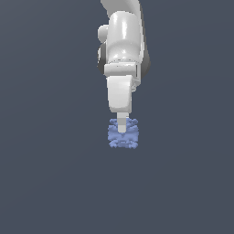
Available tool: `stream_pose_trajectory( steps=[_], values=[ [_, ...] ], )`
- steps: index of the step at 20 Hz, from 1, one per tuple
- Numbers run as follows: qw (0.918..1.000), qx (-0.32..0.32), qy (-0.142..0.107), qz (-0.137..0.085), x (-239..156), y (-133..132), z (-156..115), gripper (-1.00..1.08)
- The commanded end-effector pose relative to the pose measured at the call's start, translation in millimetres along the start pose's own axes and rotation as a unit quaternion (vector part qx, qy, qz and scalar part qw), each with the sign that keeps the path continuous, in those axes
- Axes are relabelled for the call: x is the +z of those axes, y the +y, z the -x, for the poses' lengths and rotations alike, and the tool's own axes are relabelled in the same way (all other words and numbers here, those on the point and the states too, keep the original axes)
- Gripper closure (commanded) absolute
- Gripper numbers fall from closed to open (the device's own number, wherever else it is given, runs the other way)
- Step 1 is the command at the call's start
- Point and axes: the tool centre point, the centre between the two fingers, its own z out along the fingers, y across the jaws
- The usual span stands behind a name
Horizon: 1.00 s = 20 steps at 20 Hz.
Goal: Pick up the object and move it to a goal position.
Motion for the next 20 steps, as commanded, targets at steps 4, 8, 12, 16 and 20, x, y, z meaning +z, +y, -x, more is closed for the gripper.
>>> stream_pose_trajectory(
  steps=[4, 8, 12, 16, 20],
  values=[
    [0.9980, 0.001, 0.010, 0.063, -30.7, 38.6, -5.4, 1.08],
    [0.9954, 0.001, 0.015, 0.095, -48.5, 56.7, -7.4, 1.08],
    [0.9926, 0.002, 0.018, 0.120, -63.6, 70.4, -8.8, 1.08],
    [0.9893, 0.002, 0.021, 0.144, -78.1, 82.2, -9.8, 1.08],
    [0.9860, 0.002, 0.023, 0.165, -91.3, 92.0, -10.7, 1.08]
  ],
)
